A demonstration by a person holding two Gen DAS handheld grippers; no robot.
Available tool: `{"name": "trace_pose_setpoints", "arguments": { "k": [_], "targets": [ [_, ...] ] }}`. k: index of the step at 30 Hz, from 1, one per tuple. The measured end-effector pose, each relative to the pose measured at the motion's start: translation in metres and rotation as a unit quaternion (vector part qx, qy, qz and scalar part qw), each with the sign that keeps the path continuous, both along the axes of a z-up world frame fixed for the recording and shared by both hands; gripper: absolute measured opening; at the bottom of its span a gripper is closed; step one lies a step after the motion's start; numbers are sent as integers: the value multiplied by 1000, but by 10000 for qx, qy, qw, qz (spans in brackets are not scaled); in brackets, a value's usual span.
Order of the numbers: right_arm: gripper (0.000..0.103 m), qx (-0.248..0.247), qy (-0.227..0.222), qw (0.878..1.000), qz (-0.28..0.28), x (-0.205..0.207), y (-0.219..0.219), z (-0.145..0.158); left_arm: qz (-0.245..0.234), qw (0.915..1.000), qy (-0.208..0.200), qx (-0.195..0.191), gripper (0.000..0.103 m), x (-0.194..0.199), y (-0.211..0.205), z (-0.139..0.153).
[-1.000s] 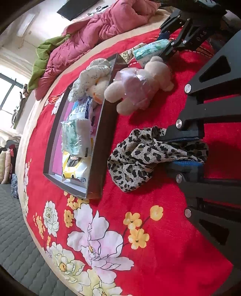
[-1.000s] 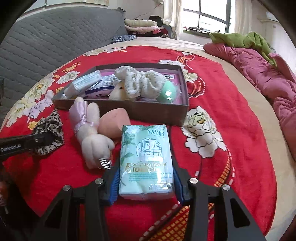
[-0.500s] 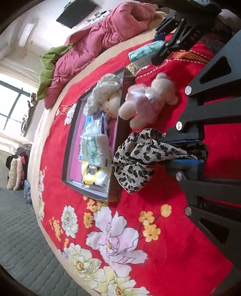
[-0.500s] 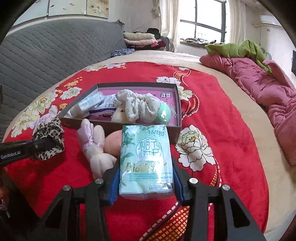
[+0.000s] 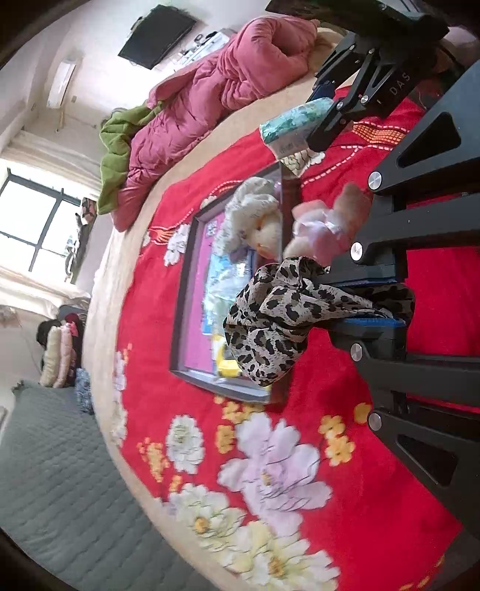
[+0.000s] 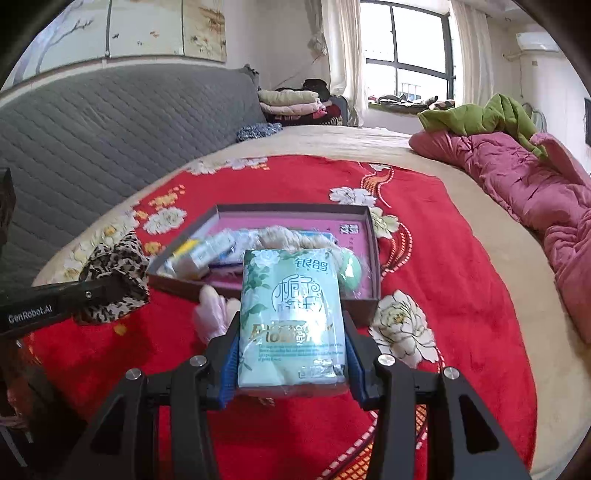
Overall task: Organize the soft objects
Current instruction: 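Lift the scrunchie over the tray with the left tool while the right tool carries the tissue packet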
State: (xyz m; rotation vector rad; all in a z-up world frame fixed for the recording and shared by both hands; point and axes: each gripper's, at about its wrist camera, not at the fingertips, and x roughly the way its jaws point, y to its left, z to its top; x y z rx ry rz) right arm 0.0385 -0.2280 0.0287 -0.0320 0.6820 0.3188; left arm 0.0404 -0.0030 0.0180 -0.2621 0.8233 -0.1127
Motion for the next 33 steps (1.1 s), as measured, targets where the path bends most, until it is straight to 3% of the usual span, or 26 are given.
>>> {"name": "trace_pose_setpoints", "arguments": {
  "k": [8, 17, 33],
  "targets": [
    [48, 123, -220, 9996, -105, 8, -4, 22, -71, 9996, -210, 162, 12, 6, -7, 31],
    [48, 238, -334, 9992, 40, 15, 1, 34, -76, 9992, -298, 248, 12, 20, -10, 43],
    [48, 417, -515, 9977, 134, 47, 36, 58, 521, 9977, -417, 88, 12, 50, 48, 70]
  ]
}}
